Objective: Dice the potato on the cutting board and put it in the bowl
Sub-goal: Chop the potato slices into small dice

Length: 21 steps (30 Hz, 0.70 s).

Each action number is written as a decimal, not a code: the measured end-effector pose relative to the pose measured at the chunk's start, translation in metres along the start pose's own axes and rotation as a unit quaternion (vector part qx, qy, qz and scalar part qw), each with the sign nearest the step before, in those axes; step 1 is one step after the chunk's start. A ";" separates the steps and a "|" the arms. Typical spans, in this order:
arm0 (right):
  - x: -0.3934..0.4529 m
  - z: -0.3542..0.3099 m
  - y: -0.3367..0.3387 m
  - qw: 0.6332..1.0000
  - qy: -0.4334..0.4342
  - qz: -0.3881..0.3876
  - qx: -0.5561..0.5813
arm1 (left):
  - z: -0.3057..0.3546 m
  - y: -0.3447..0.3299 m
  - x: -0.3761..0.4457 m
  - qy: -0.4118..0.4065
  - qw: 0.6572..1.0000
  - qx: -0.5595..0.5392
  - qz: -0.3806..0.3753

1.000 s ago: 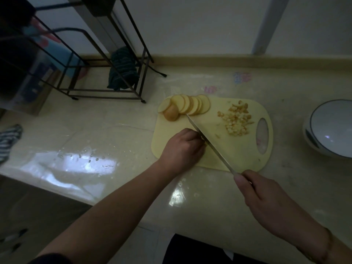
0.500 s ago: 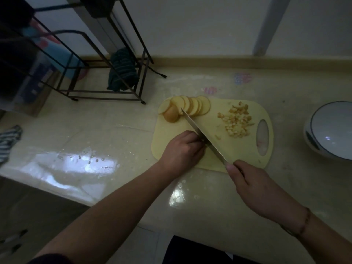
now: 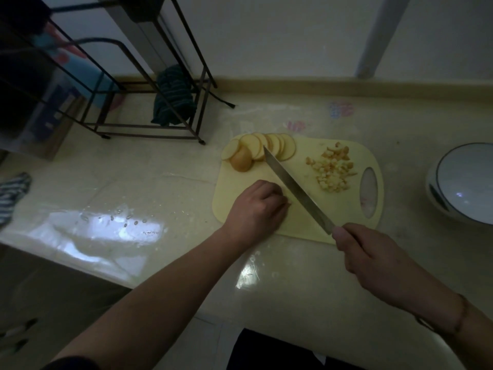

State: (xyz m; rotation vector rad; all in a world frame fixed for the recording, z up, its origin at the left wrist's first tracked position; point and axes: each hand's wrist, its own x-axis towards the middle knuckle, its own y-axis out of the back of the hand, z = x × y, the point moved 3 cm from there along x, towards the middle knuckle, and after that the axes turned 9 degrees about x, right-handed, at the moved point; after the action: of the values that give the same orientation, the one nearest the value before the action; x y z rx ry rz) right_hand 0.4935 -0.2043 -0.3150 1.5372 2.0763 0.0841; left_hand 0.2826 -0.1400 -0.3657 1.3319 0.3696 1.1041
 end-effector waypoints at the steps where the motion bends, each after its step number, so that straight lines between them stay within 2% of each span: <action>1: -0.002 -0.001 -0.001 1.000 0.000 -0.003 -0.001 | 0.000 0.000 0.000 0.004 1.000 -0.002 0.001; 13: -0.008 -0.003 -0.007 1.000 0.005 -0.019 -0.009 | -0.001 -0.002 -0.005 0.007 1.000 0.022 0.002; 21: -0.011 0.002 -0.009 0.999 0.011 -0.017 -0.025 | -0.003 -0.004 -0.004 0.012 0.999 0.011 -0.030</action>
State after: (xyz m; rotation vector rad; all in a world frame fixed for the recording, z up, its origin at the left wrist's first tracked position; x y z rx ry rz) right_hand 0.4888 -0.2172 -0.3152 1.4768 2.1024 0.1393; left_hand 0.2801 -0.1408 -0.3717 1.3197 0.4392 1.0690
